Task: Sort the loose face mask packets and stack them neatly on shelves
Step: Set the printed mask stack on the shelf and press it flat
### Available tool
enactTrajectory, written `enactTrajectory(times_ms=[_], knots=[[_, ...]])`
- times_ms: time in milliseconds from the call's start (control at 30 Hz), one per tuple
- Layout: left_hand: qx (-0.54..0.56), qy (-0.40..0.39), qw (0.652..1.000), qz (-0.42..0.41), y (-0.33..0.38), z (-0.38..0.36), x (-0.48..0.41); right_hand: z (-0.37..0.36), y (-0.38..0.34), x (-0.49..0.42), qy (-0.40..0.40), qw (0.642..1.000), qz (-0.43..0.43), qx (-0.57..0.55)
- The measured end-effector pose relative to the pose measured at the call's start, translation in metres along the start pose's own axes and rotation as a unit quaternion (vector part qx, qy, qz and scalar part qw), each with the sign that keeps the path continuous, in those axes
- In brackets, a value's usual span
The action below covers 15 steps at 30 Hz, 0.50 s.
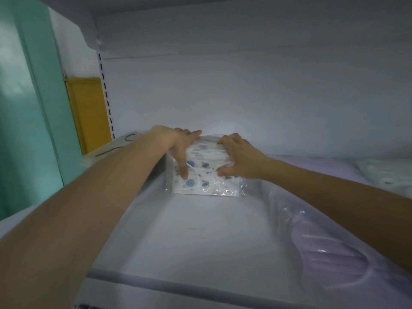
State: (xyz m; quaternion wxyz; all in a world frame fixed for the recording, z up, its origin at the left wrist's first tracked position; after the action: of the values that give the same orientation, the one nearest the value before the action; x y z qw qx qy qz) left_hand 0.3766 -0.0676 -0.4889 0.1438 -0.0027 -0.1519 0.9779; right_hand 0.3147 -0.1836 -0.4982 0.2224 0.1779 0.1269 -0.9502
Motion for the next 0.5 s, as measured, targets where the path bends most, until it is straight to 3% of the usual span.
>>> enactTrajectory(times_ms=[233,367,500], knots=[[0.015,0.06,0.998,-0.016,0.042,0.013,-0.019,0.016,0.043,0.01,-0.021,0.999,-0.017,-0.029],[0.032,0.069,0.997,0.018,0.038,0.011,-0.01,0.017,0.047,0.009,-0.03,0.999,-0.017,-0.015],[0.123,0.089,0.988,0.043,0.032,0.002,0.006,0.014,0.049,0.004,-0.111,0.991,-0.046,0.057]])
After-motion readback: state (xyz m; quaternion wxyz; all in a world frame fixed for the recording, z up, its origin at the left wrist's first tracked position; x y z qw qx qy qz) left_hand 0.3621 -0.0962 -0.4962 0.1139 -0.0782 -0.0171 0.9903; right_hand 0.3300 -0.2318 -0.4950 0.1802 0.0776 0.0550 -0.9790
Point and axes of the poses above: each hand's wrist, its own x-axis away from the middle knuckle, its own z-axis out of the back of the hand, y = z × x, the point moved 10 cm from there along -x, towards the middle knuckle, and after that the axes turned 5 degrees about z, right-handed, at the moved point
